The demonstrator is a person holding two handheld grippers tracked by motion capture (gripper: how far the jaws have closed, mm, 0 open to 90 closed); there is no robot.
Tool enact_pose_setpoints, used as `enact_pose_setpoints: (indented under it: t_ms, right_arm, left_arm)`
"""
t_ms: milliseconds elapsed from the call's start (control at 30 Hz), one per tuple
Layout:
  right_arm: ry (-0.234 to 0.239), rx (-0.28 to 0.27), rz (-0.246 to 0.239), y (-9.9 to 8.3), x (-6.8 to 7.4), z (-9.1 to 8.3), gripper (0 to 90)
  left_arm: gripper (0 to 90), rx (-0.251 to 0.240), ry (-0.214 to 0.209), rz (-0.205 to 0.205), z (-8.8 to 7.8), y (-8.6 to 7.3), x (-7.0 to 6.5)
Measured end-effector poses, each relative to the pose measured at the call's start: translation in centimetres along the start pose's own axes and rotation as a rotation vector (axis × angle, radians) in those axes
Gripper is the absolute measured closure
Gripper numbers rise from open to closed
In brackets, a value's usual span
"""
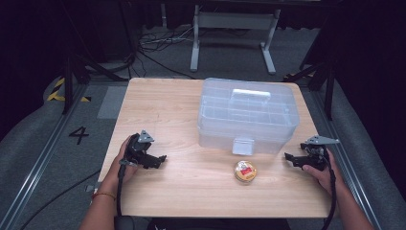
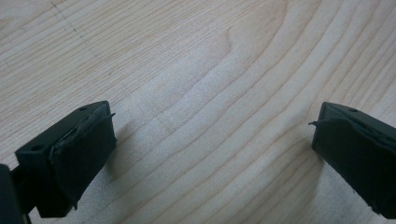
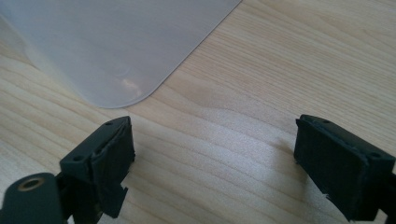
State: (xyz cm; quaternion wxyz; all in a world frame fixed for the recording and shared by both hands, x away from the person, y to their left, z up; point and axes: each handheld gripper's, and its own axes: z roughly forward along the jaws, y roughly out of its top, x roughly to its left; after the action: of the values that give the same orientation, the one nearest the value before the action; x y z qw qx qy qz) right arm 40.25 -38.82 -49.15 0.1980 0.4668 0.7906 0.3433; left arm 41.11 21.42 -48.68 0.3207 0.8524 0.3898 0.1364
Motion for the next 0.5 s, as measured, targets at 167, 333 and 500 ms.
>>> enact_pose_setpoints:
  t_ms: [167,333,500]
  right_arm:
    - [0.002,0.000,-0.003,-0.01,-0.04,-0.02,12.5]
    - [0.005,0.001,-0.005,-0.04,-0.10,-0.05,12.2]
    - [0.009,0.002,-0.007,-0.04,-0.18,-0.04,11.8]
  left_arm:
    - [0.0,0.001,0.006,-0.007,0.02,0.04,-0.07]
    - [0.0,0.001,0.008,-0.009,0.02,0.03,-0.10]
    - [0.1,0.001,0.007,-0.013,-0.03,-0.06,-0.13]
